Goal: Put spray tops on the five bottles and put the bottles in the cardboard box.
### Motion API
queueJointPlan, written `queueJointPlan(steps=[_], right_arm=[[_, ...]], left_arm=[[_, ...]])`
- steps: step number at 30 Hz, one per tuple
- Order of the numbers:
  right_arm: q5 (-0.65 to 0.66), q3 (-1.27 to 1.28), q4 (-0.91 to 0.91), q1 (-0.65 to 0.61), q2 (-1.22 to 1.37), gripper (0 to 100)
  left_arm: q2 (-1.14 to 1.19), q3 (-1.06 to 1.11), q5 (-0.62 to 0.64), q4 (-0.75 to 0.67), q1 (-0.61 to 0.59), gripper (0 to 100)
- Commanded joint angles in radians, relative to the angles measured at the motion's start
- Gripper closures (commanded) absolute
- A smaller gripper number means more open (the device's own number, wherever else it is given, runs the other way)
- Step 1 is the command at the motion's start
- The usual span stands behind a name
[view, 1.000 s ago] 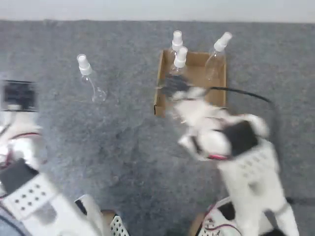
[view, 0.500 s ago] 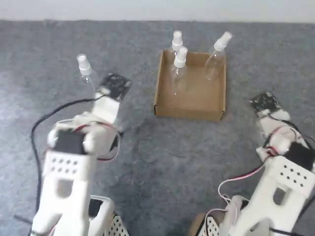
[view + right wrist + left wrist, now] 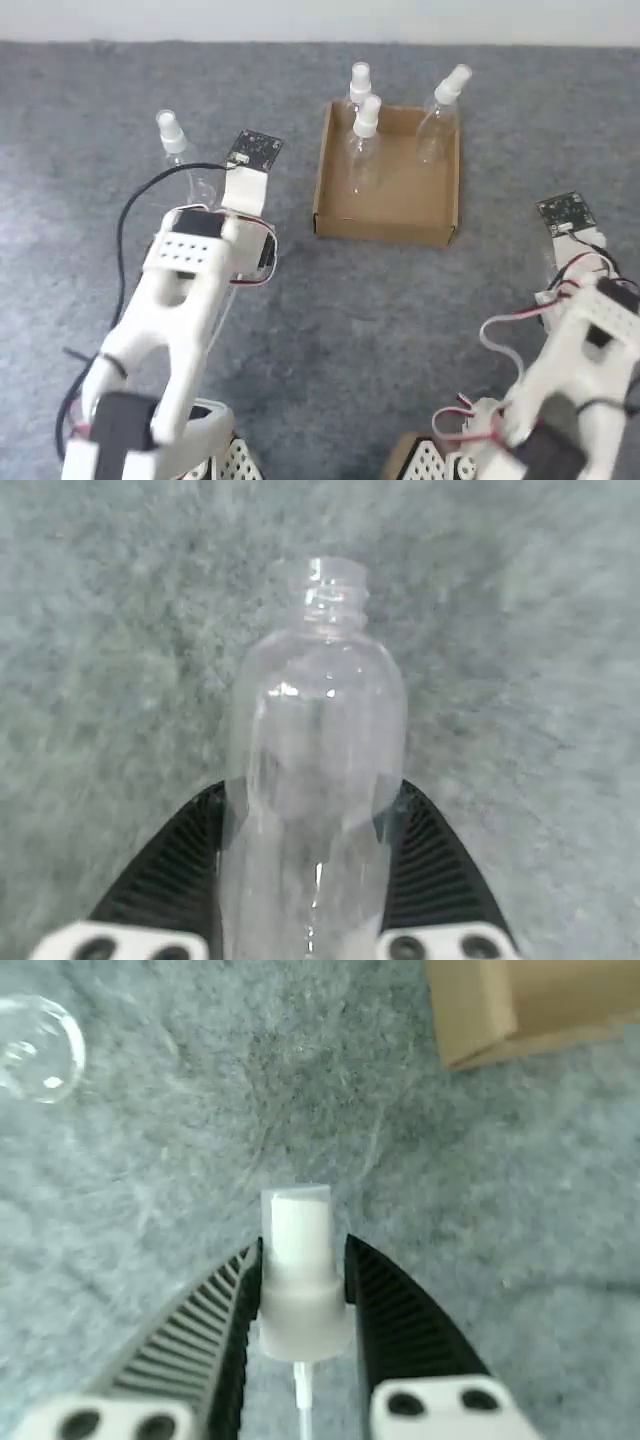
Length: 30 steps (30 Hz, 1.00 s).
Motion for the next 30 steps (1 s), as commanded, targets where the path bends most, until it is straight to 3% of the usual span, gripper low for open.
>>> queueJointPlan(steps=[1,8,15,21,30], right_arm=[[-0.025,-0.114,-0.047,0.002,0.12,99.3],[-0.026,-0.232,-0.039,0.004,0.292,98.8],[-0.018,-0.226,-0.036,0.005,0.321,77.3],[-0.018,-0.249,-0.024,0.001,0.32,78.6],[-0.018,-0.436,0.197,-0.036,0.331,78.5]], left_arm=[[0.092,-0.008,0.026,-0.109,0.025,96],[0.183,-0.012,0.031,-0.126,0.143,96],[0.19,-0.01,0.031,-0.11,0.127,87],[0.19,-0.013,0.025,-0.112,0.123,86],[0.192,-0.015,0.021,-0.114,0.126,81]])
